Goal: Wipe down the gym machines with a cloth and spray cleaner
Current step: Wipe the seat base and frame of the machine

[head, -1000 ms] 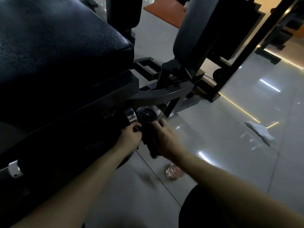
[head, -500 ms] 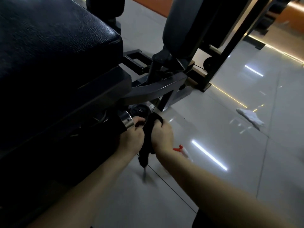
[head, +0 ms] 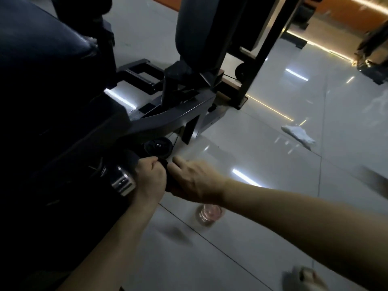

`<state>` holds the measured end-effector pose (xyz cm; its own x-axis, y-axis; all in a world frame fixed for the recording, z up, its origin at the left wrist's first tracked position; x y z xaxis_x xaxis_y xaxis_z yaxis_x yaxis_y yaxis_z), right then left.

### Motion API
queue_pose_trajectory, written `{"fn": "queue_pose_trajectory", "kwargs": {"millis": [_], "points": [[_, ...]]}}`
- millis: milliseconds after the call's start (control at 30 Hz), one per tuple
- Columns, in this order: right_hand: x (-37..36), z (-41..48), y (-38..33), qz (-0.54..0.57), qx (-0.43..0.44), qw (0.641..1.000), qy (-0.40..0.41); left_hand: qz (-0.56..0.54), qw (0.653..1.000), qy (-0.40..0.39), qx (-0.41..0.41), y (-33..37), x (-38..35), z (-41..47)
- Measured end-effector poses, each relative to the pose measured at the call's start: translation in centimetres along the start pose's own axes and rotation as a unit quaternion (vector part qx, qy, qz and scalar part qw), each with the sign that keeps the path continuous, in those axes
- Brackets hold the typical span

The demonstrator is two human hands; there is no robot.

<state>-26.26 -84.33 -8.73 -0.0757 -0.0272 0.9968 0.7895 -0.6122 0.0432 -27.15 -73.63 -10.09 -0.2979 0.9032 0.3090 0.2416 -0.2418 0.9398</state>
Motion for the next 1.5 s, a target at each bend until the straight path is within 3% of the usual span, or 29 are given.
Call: {"fn": "queue_pose_trajectory", "kwargs": {"millis": [67,133,233,333,500,633,767,900,1033,1200,1300,1400,1500], "points": [[-0.1,0.4,0.1,0.027,-0.015,0.999,0.034,0.031,0.999,0.014,-0.011,-0.4,-0.2,0.3],[0.1,0.8,0.3,0.095,-0.088,0.991,0.046,0.058,0.998,0.027,-0.023,-1.1,-0.1,0.9],[-1.4,1.2,2.2,0.262,-0.221,0.939,0.008,0.08,0.995,0.041,-0.035,-1.7,-0.5,1.0],[-2.4,1.1,2.3,0.383,-0.242,0.891,0.012,0.099,0.993,0.063,-0.021,-2.0,-0.5,1.0],[-1.1,-0.1,1.1,0.308,-0.014,0.939,0.154,0.055,0.969,0.235,0.059,-0.7,1.1,-0.8],[-1.1,0.1,0.6,0.292,0.103,0.927,0.213,0.095,0.937,0.318,0.107,-0.3,2.6,-4.4],[-0.7,0.5,0.6,0.304,0.147,0.916,0.216,0.133,0.938,0.285,0.142,0.9,3.1,-6.0],[-1.1,0.8,0.6,0.296,0.154,0.926,0.179,0.036,0.951,0.248,0.181,1.4,1.6,-6.5],[-1.2,0.9,0.5,0.301,0.166,0.921,0.183,0.064,0.962,0.222,0.147,0.6,0.5,-6.6],[-1.1,0.3,0.8,0.284,0.137,0.937,0.152,-0.073,0.976,0.166,0.117,-1.4,0.5,-6.7],[-0.7,0.8,1.1,0.27,0.139,0.95,0.071,-0.089,0.982,0.131,0.103,-1.4,0.4,-6.8],[0.3,1.6,2.6,0.328,0.109,0.937,-0.043,-0.084,0.987,0.119,0.069,-1.1,0.6,-6.5],[3.1,1.5,3.9,0.378,0.104,0.92,-0.032,-0.133,0.988,0.065,0.038,-0.8,0.7,-5.9]]}}
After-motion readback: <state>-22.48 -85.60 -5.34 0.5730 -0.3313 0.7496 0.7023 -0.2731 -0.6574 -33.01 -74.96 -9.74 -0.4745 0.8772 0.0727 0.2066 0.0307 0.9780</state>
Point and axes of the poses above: each hand's wrist, its own z-axis towards the middle knuckle, its own x-axis out of the back of the hand, y = z × x, the point moved 8 cm from there along z, towards the middle knuckle, and after that the axes turned 5 degrees about -z, right-handed, at the moved point
